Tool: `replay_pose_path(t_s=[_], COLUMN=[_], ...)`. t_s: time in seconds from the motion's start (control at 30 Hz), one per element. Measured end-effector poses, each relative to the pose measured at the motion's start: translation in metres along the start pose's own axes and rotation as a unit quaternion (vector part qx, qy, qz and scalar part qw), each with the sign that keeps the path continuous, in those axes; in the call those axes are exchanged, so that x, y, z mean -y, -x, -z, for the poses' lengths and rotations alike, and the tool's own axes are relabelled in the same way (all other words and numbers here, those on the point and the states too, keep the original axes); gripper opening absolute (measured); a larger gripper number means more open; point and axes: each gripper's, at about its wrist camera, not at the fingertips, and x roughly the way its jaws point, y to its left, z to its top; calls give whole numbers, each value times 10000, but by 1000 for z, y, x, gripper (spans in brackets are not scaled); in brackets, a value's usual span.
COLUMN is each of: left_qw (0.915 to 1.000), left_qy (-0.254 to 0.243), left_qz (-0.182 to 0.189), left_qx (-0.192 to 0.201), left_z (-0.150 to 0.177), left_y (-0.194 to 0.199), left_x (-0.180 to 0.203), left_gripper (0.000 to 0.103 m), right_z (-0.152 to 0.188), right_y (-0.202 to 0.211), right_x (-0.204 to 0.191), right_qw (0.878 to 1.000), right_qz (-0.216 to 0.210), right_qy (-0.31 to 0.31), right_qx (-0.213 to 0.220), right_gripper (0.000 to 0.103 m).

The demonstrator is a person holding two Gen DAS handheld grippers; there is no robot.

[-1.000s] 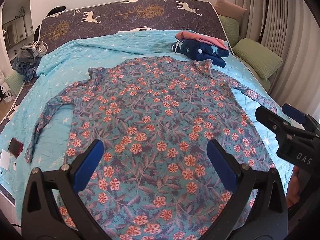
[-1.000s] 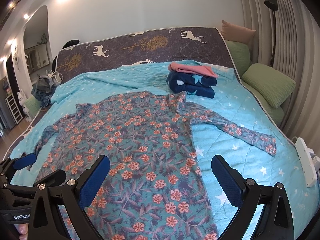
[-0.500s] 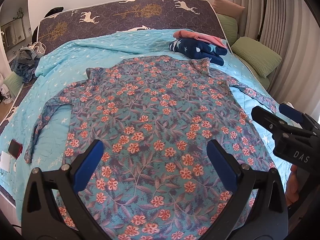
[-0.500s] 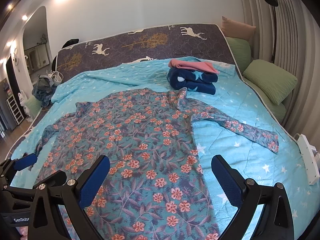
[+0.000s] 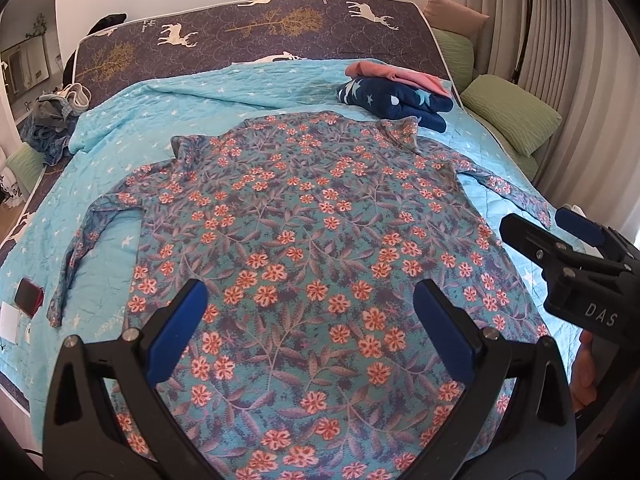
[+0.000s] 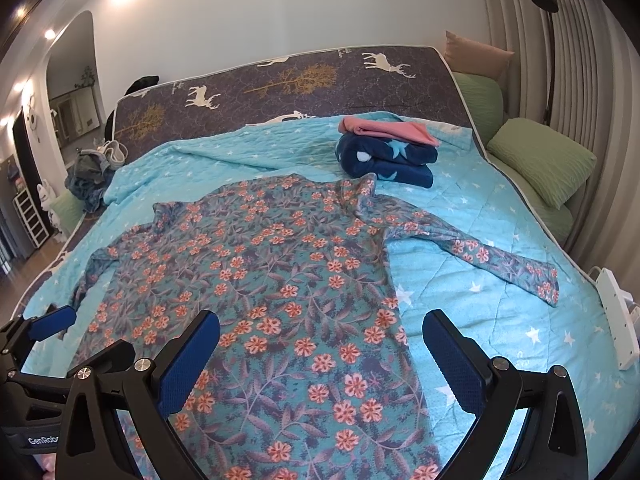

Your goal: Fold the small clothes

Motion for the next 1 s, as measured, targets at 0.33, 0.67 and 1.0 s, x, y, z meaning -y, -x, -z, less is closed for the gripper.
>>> replay_pose_path(t_s=[0.33,0.67,1.0], left_qw=[9997,9945,9419], left_qy=[208,1017,3333], left_qz=[83,-95,405], left_qx=[-27,-253,117], left_z=[-1,13,44], left_y=[1,-15,-30], left_x=[-15,-95,-272], left_gripper=[102,102,102], right_z=[-3,-8,-13], right_y=[-1,-7,-28], right_x=[-8,-26,-34], right_qw=[9999,9991,9987], right_qz=[-30,-113,-83], right_qy=[95,388,406], right_qx=[-21,-86,-281], right_gripper=[103,103,103])
